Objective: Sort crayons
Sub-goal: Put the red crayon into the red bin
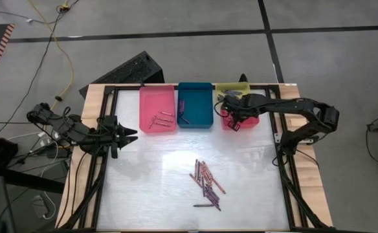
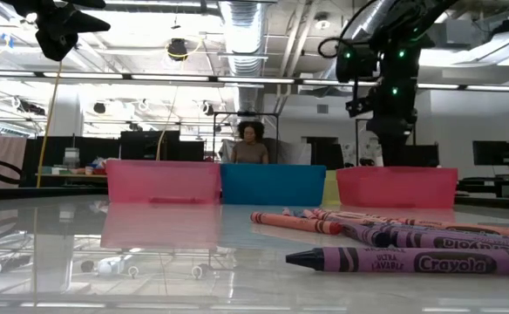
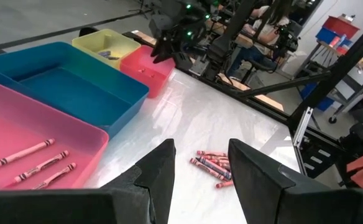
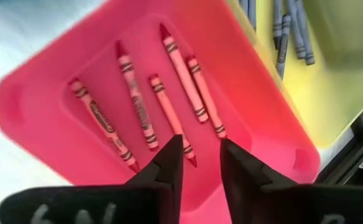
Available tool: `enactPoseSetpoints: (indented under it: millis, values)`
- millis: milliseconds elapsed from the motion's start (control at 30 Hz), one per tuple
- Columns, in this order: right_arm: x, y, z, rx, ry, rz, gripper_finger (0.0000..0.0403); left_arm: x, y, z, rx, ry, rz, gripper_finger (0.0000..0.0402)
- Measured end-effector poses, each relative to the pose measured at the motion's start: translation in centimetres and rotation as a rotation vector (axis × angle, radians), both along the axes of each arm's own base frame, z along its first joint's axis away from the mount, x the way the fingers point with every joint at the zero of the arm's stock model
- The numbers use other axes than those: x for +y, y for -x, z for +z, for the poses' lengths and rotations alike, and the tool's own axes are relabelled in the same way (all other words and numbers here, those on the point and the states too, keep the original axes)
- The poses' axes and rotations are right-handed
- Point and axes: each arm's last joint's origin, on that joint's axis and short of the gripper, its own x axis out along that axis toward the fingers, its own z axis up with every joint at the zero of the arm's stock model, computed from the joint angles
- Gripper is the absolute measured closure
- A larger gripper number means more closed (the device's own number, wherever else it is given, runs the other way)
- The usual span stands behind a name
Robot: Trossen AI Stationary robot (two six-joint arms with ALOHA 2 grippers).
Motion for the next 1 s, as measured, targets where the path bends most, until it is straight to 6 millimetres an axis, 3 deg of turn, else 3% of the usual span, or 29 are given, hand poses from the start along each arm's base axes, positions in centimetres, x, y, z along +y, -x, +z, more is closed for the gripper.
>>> enactPoseSetpoints:
  millis: [267,533,733,1000]
  values:
    - [1.9,1.2,4.0,-0.178,0.048,0.021,0.0285,0.0,0.0,0.0,-0.001,0.000,0.003,0.0262]
    - [5.9,2.1,7.6,-0.494,-0.079,0.086,0.0285,0.0,0.0,0.0,-0.001,0.000,0.003,0.0262]
    - [9.4,1.4,8.1,-0.586,-0.156,0.155,0.0285,0.0,0.0,0.0,0.000,0.000,0.003,0.0262]
    - [15.0,-2.2,6.4,-0.630,-0.268,0.291,0.0285,0.0,0.0,0.0,0.000,-0.001,0.003,0.0262]
